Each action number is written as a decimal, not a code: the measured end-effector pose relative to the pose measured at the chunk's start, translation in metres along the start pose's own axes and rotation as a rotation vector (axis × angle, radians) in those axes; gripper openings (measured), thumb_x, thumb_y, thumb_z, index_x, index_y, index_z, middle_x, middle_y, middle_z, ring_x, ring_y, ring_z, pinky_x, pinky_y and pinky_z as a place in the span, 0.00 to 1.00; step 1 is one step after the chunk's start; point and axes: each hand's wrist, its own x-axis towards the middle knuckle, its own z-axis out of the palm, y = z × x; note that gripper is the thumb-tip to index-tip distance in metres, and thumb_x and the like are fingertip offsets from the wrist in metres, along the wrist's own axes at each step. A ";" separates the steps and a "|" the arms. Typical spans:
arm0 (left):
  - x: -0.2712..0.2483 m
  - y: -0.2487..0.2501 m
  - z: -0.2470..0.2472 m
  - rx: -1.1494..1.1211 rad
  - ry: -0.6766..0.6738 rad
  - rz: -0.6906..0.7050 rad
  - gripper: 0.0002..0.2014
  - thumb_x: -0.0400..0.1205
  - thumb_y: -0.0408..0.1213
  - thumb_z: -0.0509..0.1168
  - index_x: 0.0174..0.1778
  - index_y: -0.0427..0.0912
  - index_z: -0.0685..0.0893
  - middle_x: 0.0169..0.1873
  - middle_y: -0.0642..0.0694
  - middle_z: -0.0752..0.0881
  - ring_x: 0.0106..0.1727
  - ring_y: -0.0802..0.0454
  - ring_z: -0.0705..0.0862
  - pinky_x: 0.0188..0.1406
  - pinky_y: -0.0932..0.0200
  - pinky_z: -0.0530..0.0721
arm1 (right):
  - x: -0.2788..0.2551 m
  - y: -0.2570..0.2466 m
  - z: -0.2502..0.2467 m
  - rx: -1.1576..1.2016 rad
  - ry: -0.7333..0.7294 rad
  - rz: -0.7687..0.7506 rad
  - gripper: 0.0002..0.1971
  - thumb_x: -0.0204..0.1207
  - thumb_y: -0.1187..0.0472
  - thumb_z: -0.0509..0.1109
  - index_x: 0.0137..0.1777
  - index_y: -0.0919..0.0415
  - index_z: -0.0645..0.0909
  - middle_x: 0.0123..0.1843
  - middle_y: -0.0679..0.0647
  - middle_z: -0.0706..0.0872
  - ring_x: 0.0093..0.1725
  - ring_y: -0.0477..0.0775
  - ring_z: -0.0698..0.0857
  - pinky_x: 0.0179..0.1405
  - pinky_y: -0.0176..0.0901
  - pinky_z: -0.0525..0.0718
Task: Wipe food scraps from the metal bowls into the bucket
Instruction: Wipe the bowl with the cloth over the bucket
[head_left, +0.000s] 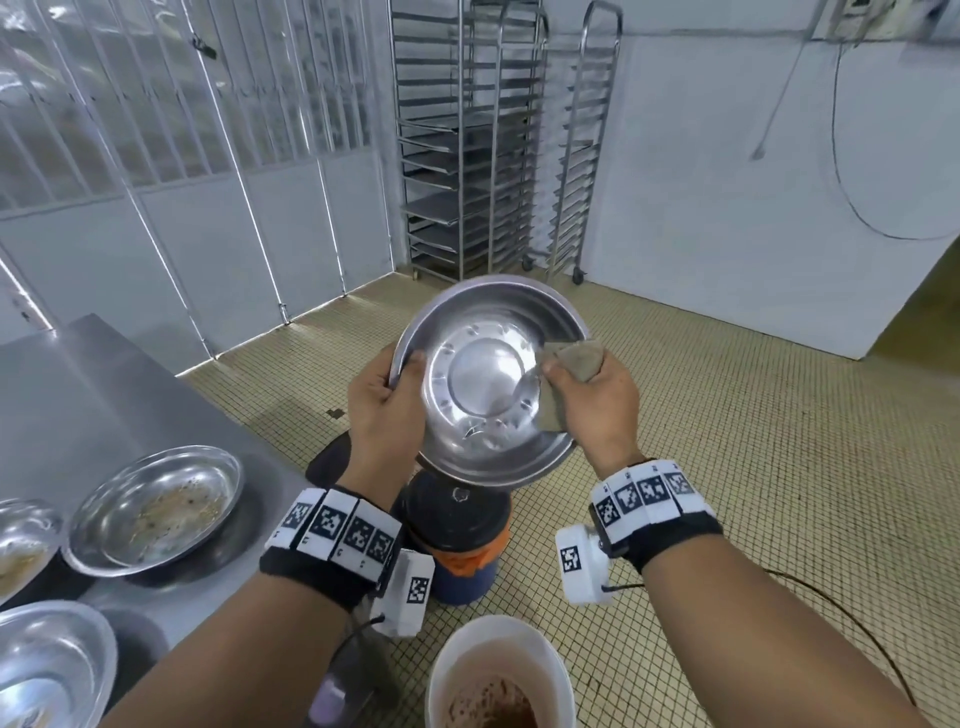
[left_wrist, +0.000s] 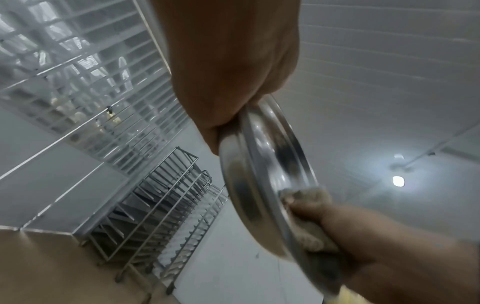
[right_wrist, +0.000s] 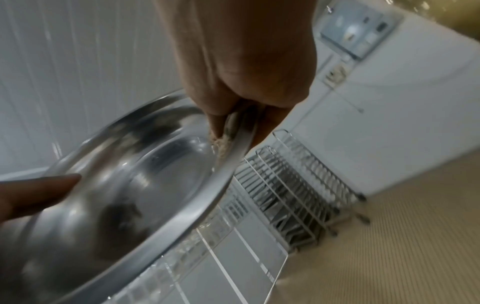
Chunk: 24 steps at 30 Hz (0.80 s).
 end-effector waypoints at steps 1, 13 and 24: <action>0.001 -0.001 0.000 -0.021 0.009 0.003 0.09 0.90 0.34 0.65 0.52 0.45 0.92 0.42 0.38 0.90 0.41 0.49 0.86 0.43 0.52 0.87 | -0.002 0.004 0.003 0.018 -0.008 0.031 0.12 0.76 0.49 0.81 0.54 0.50 0.85 0.48 0.42 0.89 0.50 0.47 0.89 0.46 0.40 0.87; 0.023 0.010 -0.007 0.286 -0.348 0.114 0.14 0.88 0.32 0.66 0.53 0.59 0.91 0.39 0.62 0.91 0.42 0.65 0.88 0.41 0.73 0.81 | 0.017 -0.019 -0.013 -0.377 -0.208 -0.329 0.06 0.79 0.50 0.78 0.51 0.48 0.86 0.38 0.38 0.85 0.37 0.37 0.85 0.34 0.29 0.80; 0.012 0.000 -0.005 0.234 -0.206 0.032 0.15 0.89 0.34 0.66 0.48 0.62 0.90 0.38 0.53 0.92 0.35 0.63 0.88 0.32 0.73 0.82 | 0.009 -0.002 -0.005 -0.156 -0.145 -0.160 0.06 0.78 0.52 0.79 0.46 0.46 0.83 0.40 0.40 0.86 0.41 0.39 0.86 0.37 0.29 0.82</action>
